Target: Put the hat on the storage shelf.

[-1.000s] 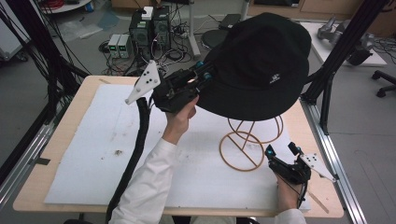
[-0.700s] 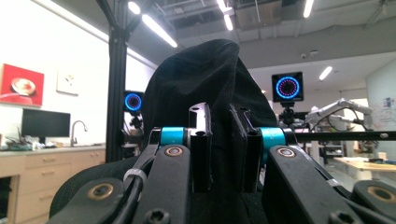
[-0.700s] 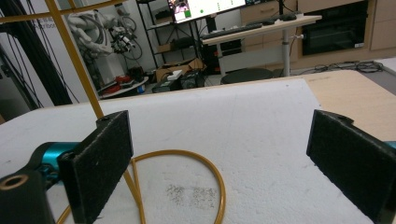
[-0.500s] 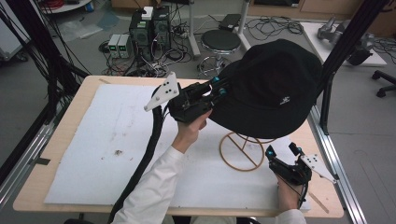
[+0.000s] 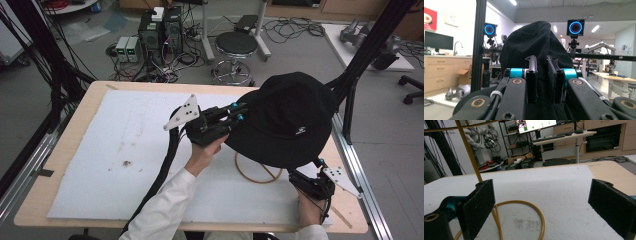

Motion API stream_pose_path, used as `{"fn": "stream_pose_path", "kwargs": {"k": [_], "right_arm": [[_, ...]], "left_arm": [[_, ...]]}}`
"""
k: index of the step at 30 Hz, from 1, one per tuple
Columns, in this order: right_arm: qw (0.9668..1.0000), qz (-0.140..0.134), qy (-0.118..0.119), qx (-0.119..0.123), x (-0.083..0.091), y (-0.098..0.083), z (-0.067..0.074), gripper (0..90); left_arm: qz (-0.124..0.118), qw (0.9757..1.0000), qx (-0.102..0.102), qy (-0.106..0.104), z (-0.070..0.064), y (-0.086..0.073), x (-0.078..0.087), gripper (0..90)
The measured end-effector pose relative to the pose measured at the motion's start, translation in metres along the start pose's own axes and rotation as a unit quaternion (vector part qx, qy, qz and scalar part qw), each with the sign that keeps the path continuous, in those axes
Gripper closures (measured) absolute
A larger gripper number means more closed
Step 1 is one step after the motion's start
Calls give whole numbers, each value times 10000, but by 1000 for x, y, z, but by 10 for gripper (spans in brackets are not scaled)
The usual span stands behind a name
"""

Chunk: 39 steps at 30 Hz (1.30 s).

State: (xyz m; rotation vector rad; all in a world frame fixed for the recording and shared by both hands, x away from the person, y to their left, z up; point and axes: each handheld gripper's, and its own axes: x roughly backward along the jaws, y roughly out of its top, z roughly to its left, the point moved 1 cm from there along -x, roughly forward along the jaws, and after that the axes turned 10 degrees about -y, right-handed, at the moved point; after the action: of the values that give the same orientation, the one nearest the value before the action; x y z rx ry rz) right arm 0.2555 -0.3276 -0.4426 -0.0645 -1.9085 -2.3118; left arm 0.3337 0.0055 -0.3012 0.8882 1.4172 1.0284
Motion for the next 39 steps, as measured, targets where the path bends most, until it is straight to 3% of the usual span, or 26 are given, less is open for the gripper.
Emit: {"fn": "stream_pose_path", "kwargs": {"k": [11,25,32,34,39], "right_arm": [[10000,-37,-24,50,2,0,3,62],[9998,-53,-32,162,4,-1,10,62],[9999,-49,-18,163,4,-1,11,62],[9998,-43,-19,178,4,-1,11,62],[9999,-41,-30,142,4,-1,11,62]], "left_arm": [[211,9997,85,-20,0,-12,12,767],[381,9981,465,136,5,-33,27,675],[307,9974,563,337,7,-36,35,502],[255,9973,480,502,7,-34,38,454],[216,9970,377,643,6,-28,44,401]]}}
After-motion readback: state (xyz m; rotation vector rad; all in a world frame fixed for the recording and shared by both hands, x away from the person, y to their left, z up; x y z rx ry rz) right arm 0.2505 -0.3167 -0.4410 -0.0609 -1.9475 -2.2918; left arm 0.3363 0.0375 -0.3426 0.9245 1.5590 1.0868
